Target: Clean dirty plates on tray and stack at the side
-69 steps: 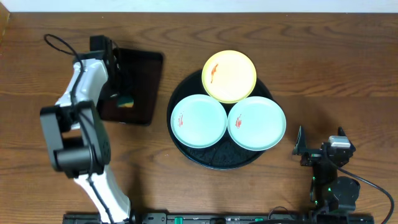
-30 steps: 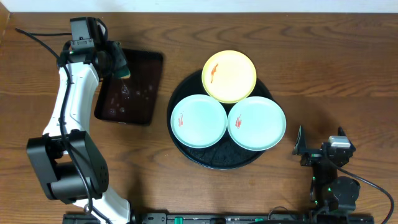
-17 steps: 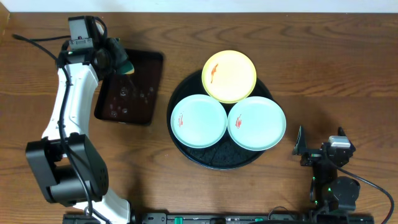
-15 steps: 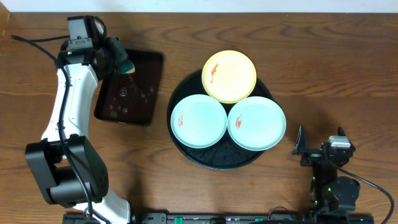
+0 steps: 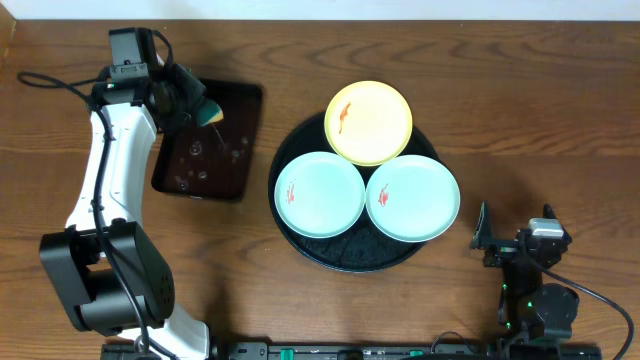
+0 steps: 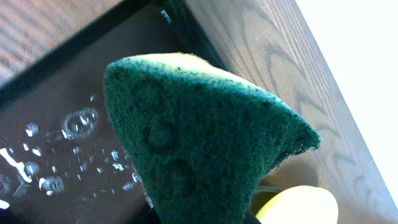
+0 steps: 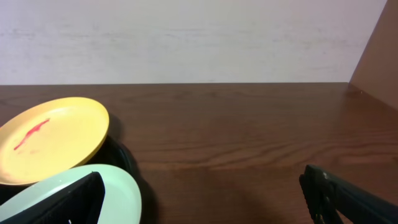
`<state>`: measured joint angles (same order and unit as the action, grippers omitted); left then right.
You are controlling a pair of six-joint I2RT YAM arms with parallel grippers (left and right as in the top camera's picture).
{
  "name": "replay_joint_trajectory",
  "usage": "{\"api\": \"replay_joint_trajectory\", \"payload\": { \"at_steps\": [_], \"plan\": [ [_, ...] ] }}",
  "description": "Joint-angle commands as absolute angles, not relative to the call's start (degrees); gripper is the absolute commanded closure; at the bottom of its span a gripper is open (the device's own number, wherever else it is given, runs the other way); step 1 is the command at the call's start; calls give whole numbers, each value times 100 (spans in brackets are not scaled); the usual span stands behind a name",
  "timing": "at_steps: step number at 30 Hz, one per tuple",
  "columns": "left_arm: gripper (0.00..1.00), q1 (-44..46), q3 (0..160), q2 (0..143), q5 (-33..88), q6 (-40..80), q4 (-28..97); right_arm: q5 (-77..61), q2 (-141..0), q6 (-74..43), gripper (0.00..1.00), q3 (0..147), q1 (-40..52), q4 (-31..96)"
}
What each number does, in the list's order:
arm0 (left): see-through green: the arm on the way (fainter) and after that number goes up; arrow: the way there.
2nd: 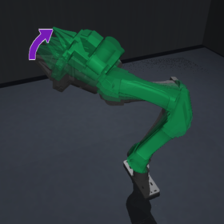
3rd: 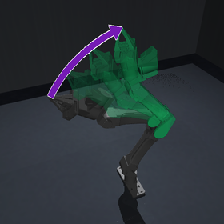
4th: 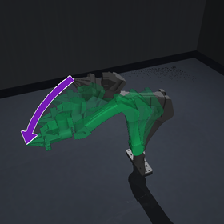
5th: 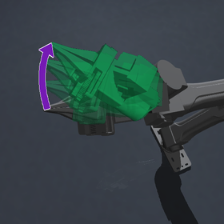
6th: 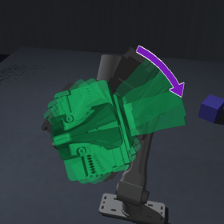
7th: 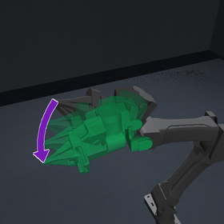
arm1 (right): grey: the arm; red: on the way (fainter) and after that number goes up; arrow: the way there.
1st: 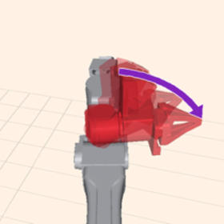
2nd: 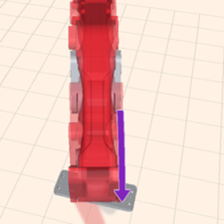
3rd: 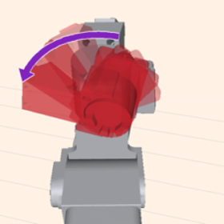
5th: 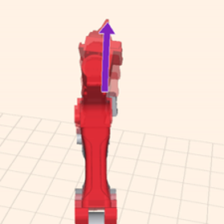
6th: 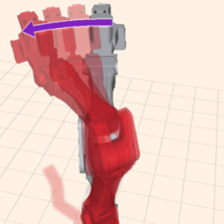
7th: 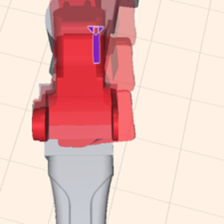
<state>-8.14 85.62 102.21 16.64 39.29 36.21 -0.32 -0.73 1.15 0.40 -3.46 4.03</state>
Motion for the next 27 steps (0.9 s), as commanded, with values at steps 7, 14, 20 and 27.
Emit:
{"api": "replay_joint_trajectory", "payload": {
  "at_steps": [7,14,20,27],
  "plan": [
    [92,-829,8573,10018,1747,4488,3752,-5,-49,200,1,32,-292,429],
    [93,-834,8571,10018,1732,4488,3791,-5,-49,200,1,32,-292,429],
    [92,-834,8571,10018,1253,4488,3959,-5,-49,200,1,32,-292,429],
    [92,-834,8571,10020,788,4488,4115,-5,-49,200,1,32,-292,429]
  ]
}}
